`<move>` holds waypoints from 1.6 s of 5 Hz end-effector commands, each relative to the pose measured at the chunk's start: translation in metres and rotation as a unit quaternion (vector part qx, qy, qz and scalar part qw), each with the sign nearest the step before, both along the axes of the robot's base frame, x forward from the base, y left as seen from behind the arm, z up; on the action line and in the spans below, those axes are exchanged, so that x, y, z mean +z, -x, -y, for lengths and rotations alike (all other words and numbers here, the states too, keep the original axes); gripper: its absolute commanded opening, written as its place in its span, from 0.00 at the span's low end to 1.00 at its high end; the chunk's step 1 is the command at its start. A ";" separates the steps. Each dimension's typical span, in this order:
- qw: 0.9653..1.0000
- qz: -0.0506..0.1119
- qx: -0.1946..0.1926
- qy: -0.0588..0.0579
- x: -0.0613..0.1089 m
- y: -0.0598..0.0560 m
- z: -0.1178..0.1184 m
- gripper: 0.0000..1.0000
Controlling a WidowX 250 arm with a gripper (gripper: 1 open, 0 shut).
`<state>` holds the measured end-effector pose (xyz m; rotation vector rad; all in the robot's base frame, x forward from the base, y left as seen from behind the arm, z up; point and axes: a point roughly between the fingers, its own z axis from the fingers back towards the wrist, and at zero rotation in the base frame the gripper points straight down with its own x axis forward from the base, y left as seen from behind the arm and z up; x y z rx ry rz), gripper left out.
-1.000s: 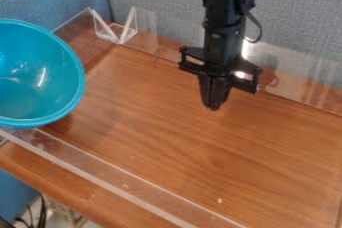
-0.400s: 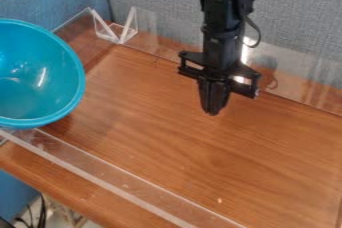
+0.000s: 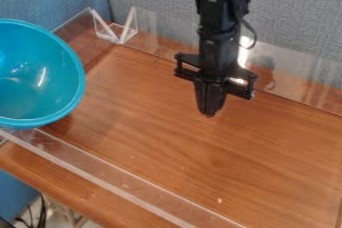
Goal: Remove the mushroom from inside the blue bowl and put it on the table
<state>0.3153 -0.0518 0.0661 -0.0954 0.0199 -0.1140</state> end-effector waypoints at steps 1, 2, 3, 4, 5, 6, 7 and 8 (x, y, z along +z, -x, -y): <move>0.999 0.046 0.000 0.006 0.029 -0.004 -0.004 0.00; 0.999 0.044 -0.001 0.008 0.029 -0.002 -0.004 0.00; 0.999 0.040 0.000 0.006 0.025 -0.006 -0.003 0.00; 0.999 0.035 0.001 0.004 0.021 -0.010 -0.003 0.00; 1.000 0.030 0.000 0.003 0.016 -0.015 -0.002 0.00; 1.000 0.025 -0.001 0.002 0.012 -0.020 -0.001 0.00; 1.000 0.020 0.000 0.001 0.008 -0.023 -0.001 0.00; 1.000 0.015 0.001 0.000 0.004 -0.027 -0.002 0.00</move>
